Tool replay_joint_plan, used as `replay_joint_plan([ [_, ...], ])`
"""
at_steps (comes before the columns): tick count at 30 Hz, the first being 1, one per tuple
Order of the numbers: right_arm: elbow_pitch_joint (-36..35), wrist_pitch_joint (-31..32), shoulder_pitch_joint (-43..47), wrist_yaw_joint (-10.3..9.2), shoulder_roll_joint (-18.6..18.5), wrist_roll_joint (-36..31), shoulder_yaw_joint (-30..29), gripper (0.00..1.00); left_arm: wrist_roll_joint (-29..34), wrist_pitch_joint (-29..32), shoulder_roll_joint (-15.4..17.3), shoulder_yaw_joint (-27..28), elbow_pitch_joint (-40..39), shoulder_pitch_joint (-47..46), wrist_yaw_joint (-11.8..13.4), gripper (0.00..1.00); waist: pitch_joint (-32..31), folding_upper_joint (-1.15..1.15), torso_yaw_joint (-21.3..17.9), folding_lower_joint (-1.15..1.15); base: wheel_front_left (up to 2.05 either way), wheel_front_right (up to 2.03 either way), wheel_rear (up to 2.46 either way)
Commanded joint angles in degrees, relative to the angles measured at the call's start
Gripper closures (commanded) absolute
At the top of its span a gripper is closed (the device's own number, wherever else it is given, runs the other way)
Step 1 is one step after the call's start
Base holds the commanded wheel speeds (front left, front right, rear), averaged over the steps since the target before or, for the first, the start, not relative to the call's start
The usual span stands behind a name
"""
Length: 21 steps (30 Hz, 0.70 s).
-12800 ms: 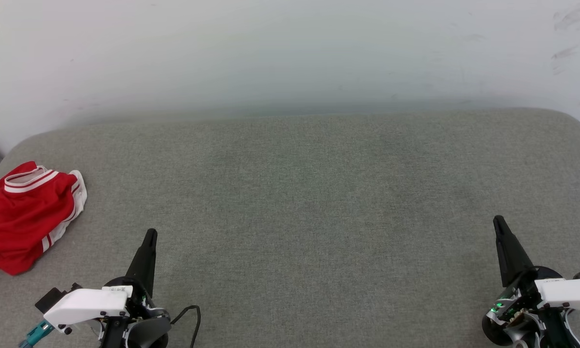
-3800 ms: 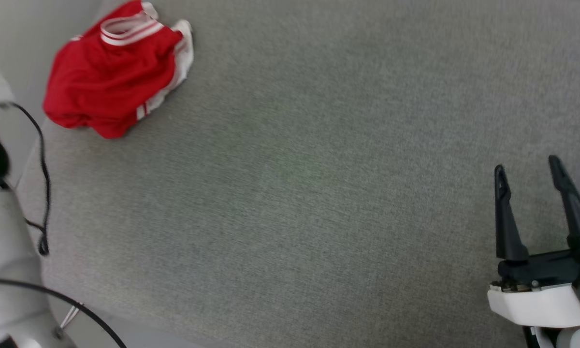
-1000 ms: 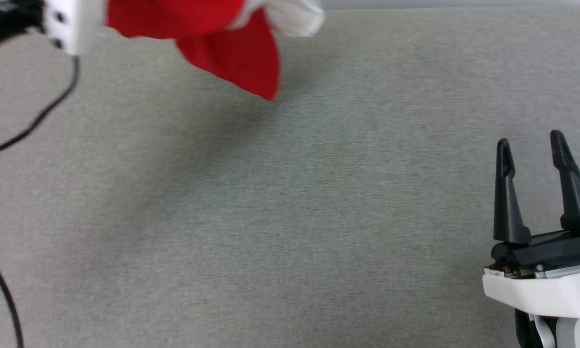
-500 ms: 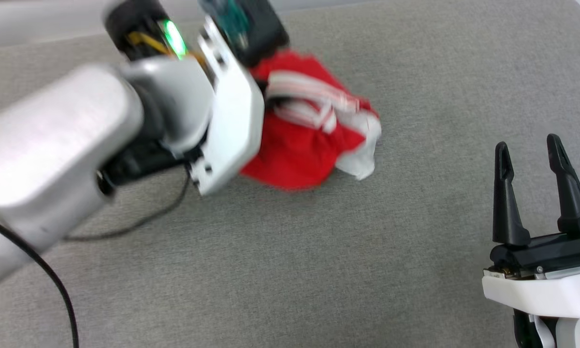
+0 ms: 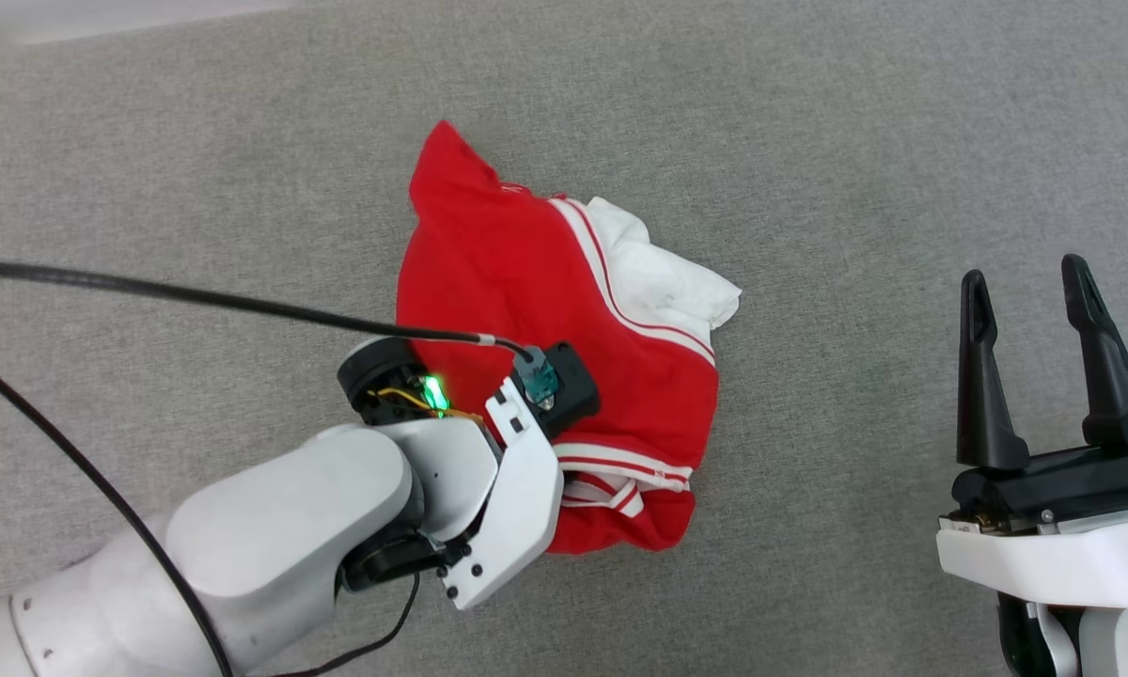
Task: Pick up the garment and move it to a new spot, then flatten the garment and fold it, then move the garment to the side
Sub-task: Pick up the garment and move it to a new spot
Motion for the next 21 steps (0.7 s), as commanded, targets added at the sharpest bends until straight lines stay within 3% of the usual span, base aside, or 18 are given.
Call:
replay_joint_plan([
  [1,0.2,-0.1,-0.4,-0.02,0.1,0.0,-0.1,0.00,0.4,0.8,-0.4,-0.2,0.2,1.7,0.0,1.00,0.0,0.00,0.3,0.00,0.00,0.00,0.00],
  [5,0.7,-0.1,0.0,-0.02,0.1,-0.1,-0.2,0.00,1.3,-1.4,-0.9,-0.3,1.5,2.7,0.0,1.00,-0.7,0.00,1.2,0.00,0.00,0.00,0.00],
  [7,1.0,-0.1,0.5,-0.02,0.1,-0.4,-0.2,0.00,1.2,-4.8,-1.4,-0.1,2.2,0.9,0.0,0.00,-1.5,0.00,2.0,0.00,0.00,0.00,0.00],
  [16,1.9,-0.1,2.3,-0.02,0.1,-1.0,-1.1,0.00,1.4,-19.5,-1.3,5.0,2.7,-4.0,0.3,0.00,-6.9,0.00,5.7,0.00,0.00,0.00,0.00],
  [21,2.2,-0.1,3.5,-0.02,0.1,-1.5,-1.4,0.00,2.7,-25.2,0.3,8.5,1.1,-3.7,3.1,0.00,-9.4,0.00,7.9,0.00,0.00,0.00,0.00],
])
